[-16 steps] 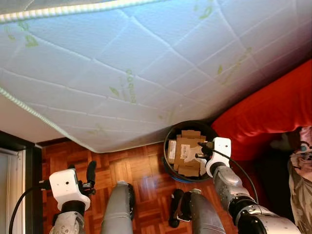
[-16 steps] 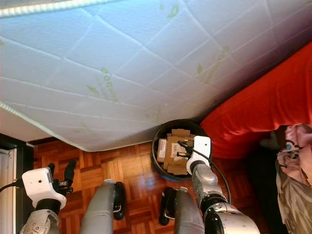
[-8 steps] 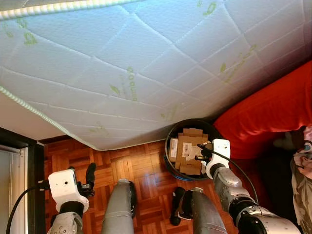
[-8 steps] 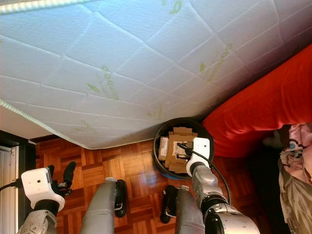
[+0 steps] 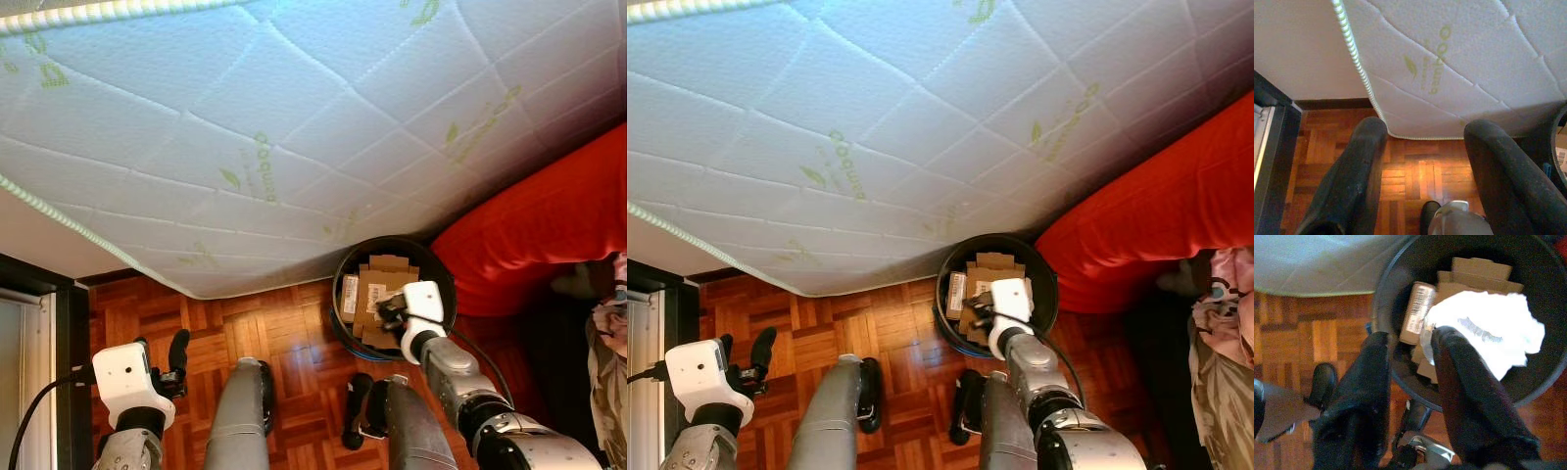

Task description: Clean up the room

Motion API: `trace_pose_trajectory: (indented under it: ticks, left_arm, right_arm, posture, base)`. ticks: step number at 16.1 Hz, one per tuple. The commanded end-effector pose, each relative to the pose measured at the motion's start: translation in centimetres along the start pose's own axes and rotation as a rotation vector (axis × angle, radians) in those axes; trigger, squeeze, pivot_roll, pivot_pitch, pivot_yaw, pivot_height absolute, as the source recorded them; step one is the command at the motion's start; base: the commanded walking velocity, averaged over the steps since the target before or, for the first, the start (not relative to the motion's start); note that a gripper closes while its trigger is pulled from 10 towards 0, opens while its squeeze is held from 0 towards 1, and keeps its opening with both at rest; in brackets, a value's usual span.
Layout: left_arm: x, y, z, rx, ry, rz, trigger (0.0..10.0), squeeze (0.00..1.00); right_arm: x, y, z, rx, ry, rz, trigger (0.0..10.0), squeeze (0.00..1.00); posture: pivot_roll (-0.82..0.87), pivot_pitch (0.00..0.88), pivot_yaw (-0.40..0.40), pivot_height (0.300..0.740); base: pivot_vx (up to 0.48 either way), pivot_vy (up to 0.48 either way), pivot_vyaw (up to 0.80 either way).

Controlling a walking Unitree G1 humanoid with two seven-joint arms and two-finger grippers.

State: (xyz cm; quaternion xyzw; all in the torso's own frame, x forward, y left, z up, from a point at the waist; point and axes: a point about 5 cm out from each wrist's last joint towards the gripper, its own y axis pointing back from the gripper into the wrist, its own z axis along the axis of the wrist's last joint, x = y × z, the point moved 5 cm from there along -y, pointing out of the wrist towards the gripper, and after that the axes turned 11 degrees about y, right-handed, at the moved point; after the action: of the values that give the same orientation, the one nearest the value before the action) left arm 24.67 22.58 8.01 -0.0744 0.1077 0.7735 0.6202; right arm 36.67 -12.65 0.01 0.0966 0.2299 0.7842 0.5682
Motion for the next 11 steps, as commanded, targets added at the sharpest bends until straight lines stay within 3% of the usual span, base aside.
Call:
trace_pose_trajectory:
  ticks: [1,8,11]
  left_arm:
    - [1.3,0.9,-1.4,0.056,-0.009,0.037,10.0,0.0]
    - [1.6,1.0,-1.6,0.06,-0.012,0.039,10.0,0.0]
    - [1.6,1.0,-1.6,0.061,-0.013,0.038,10.0,0.0]
  right_arm:
    - [0.9,0.4,-2.4,0.073,0.028,0.039,10.0,1.0]
    - [-0.4,0.5,-2.2,0.087,0.164,-0.039,10.0,1.0]
    - [-1.4,0.6,-2.7,0.127,0.121,-0.118,10.0,1.0]
  posture:
    - [0.29,0.532,-0.029,0.655]
    - [0.29,0.538,-0.026,0.655]
    - [0.29,0.541,-0.022,0.655]
  base:
    - [0.0,0.0,0.0]
    - [0.0,0.0,0.0]
    - [0.0,0.0,0.0]
